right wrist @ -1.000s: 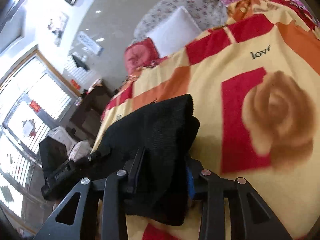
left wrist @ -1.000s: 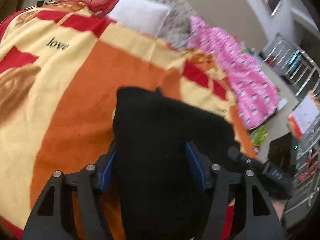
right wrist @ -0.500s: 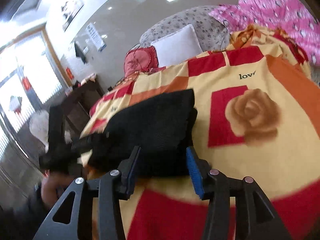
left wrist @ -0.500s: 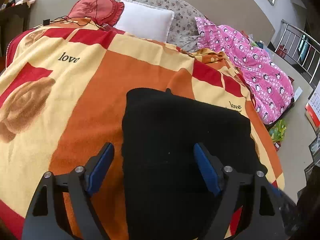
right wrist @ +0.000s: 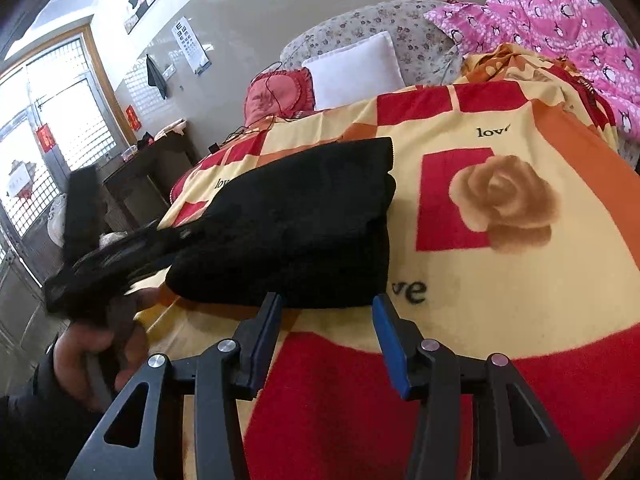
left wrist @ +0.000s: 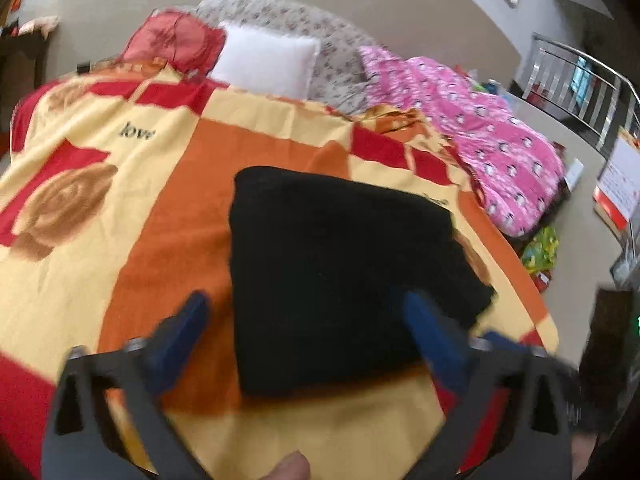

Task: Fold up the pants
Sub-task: 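Open both grippers and release the squared black stack on the blanket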

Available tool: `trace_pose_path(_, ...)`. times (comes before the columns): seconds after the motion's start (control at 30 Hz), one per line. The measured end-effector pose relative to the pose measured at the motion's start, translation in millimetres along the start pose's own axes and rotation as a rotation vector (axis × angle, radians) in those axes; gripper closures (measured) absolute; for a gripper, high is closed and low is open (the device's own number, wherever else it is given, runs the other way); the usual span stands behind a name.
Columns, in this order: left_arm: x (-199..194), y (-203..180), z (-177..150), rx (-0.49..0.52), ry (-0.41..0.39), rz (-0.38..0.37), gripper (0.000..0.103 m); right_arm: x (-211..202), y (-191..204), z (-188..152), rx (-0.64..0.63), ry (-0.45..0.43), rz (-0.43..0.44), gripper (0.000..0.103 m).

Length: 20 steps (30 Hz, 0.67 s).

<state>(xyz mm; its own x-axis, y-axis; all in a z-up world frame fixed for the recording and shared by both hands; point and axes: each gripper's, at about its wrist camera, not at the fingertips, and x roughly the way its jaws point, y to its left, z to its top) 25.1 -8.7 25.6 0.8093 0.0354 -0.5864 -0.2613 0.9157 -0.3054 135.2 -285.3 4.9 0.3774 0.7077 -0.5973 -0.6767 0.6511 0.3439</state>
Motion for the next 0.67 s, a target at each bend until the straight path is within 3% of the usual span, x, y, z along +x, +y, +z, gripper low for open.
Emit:
trace_pose_path(0.23, -48, -21, -15, 0.113, -0.136, 0.185, 0.000, -6, -5, -2, 0.023, -0.015, 0.005, 0.054)
trace_pose_path(0.43, -31, -1, -20, 0.020, -0.001, 0.044, 0.000, -7, -4, -2, 0.017, -0.015, 0.000, 0.054)
trace_pose_path(0.67, -23, -23, -36, 0.099, 0.042, 0.141, 0.000, -6, -5, -3, 0.023, 0.000, -0.001, 0.054)
